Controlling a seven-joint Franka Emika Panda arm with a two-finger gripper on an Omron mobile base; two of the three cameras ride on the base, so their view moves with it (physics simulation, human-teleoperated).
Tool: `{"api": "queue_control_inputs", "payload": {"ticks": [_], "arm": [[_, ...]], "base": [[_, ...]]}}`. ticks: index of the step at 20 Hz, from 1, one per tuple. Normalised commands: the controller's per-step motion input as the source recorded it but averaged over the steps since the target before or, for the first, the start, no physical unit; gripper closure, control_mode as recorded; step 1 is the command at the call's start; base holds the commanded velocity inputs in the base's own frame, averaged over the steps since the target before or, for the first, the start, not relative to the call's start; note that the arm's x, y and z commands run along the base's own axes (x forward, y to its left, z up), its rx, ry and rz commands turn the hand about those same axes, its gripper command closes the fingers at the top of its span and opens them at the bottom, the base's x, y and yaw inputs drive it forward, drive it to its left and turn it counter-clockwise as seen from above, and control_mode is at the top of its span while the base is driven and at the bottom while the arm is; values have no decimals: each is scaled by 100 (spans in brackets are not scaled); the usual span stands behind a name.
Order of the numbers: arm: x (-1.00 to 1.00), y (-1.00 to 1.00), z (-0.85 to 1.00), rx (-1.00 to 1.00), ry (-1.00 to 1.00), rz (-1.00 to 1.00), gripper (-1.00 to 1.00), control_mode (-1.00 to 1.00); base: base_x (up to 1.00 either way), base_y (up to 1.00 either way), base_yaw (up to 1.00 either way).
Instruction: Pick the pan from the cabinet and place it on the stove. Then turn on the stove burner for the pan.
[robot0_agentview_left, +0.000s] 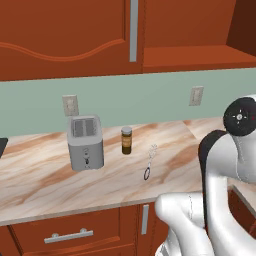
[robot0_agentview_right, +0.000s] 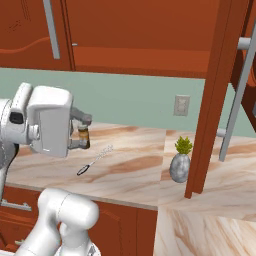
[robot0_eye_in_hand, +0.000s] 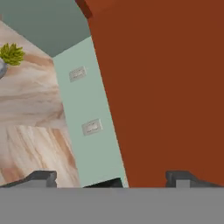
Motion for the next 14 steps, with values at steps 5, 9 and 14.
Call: {"api": "queue_control_inputs", "payload": {"ticks": [5, 9, 14], "arm": [[-1, 87, 0, 18, -37, 23, -100, -100], [0, 79, 1, 21, -39, 25, -100, -100], [0, 71, 12, 21, -34, 29, -100, -100]], "base": [[0, 0, 0], [0, 0, 0], [0, 0, 0]]}}
